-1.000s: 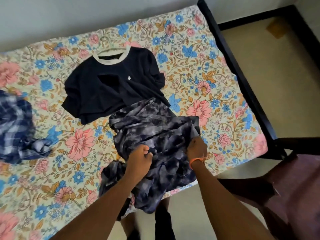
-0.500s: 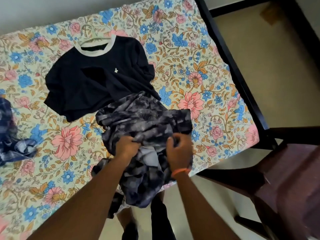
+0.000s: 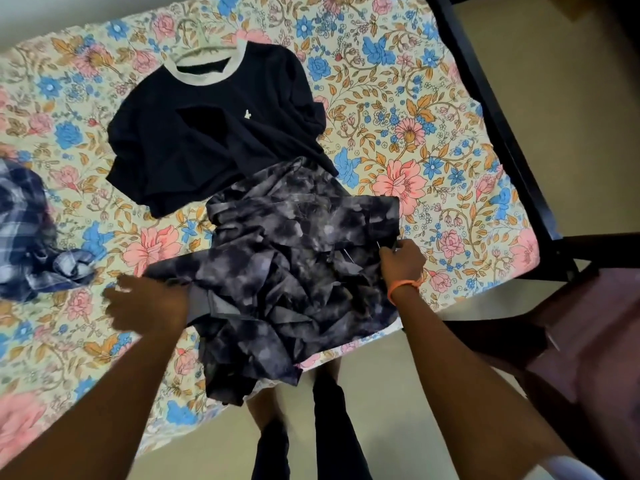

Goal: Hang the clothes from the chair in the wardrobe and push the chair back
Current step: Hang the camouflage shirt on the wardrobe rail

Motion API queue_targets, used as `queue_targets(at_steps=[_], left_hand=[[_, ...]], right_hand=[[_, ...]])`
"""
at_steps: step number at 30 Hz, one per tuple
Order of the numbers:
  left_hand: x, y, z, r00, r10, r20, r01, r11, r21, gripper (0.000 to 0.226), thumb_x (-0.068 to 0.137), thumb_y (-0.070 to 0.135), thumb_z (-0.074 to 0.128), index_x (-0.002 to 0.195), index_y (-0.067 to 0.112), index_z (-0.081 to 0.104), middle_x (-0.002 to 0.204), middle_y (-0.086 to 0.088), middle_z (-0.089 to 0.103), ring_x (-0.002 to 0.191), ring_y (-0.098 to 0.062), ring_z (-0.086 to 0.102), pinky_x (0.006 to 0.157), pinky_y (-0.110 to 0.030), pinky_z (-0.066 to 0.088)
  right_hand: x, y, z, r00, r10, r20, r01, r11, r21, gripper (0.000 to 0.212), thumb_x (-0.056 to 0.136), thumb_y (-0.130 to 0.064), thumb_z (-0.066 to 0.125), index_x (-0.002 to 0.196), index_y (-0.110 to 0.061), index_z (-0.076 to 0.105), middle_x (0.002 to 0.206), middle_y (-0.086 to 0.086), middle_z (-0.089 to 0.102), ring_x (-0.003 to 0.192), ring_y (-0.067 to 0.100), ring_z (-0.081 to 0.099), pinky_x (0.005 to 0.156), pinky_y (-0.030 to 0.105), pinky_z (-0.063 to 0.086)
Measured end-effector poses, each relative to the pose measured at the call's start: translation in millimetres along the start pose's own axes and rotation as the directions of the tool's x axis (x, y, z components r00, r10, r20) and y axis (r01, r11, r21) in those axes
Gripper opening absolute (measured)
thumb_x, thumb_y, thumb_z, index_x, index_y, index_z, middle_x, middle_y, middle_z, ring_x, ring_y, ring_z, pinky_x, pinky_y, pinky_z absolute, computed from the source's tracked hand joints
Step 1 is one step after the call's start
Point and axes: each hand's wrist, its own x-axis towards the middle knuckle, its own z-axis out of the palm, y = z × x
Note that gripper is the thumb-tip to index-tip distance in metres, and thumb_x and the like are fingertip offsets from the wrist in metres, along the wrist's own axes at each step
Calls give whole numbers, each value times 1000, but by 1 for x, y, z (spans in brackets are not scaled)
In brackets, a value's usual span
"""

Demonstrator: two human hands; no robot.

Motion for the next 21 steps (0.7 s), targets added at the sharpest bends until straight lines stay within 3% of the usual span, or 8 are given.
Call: queue_targets(at_steps=[2,5,7,9,12,14,17,21], left_hand=[[-27,16,6,922,386,5,-385,920,77,65,86,20,67,141,5,37,148,-24,34,130,-46,38,105,-60,33],[-69,54,16,570,812,124,-814,579,-51,54,86,7,64,136,9,45,140,-12,45,122,-34,49,98,-50,44],[-99,86,24,323,928,184,-935,343,-88,53,89,2,57,139,12,43,141,-7,45,121,-30,51,98,-43,45],[-124,118,35,147,951,273,-987,160,-24,61,90,1,55,146,14,34,152,-5,35,119,-29,54,90,-42,49],[-148,158,60,45,909,413,-996,76,-57,79,90,-1,59,154,16,15,164,-5,10,107,-35,60,67,-40,46],[-155,180,78,42,875,482,-998,58,-18,93,90,3,63,157,16,1,165,-9,1,104,-38,62,64,-41,45],[-156,204,101,105,846,523,-994,93,49,103,88,9,69,157,18,-8,154,-19,23,102,-39,62,68,-44,47],[-133,215,111,82,873,480,-996,50,79,46,89,-2,58,132,11,46,121,-13,51,103,-34,61,69,-40,42]], right_hand=[[-10,-1,-1,1000,-5,-9,6,1000,15,16,86,-14,61,97,-3,64,78,8,58,69,27,54,60,33,43],[-16,1,-5,999,43,-30,-42,998,38,19,91,-13,57,102,-1,66,90,13,64,76,24,51,65,29,33],[-16,1,-7,998,69,-16,-67,995,79,19,91,-11,56,102,1,68,99,17,68,84,27,56,70,27,34],[-17,1,-9,1000,25,10,-25,998,63,17,87,-8,60,97,2,69,97,19,69,90,33,61,70,26,35],[-18,4,-10,994,-108,25,109,994,-26,9,78,-6,67,82,2,68,80,20,67,78,35,60,63,31,41],[-13,6,-11,991,-125,57,128,990,-55,5,78,-3,66,75,-3,62,71,15,61,65,29,54,49,25,35],[1,14,-7,989,-94,111,102,993,-65,12,79,-3,64,91,-4,62,86,12,62,71,25,53,53,27,33],[24,28,-5,982,-81,171,94,993,-70,36,81,-3,61,117,-5,57,108,15,60,91,32,58,69,32,41]])
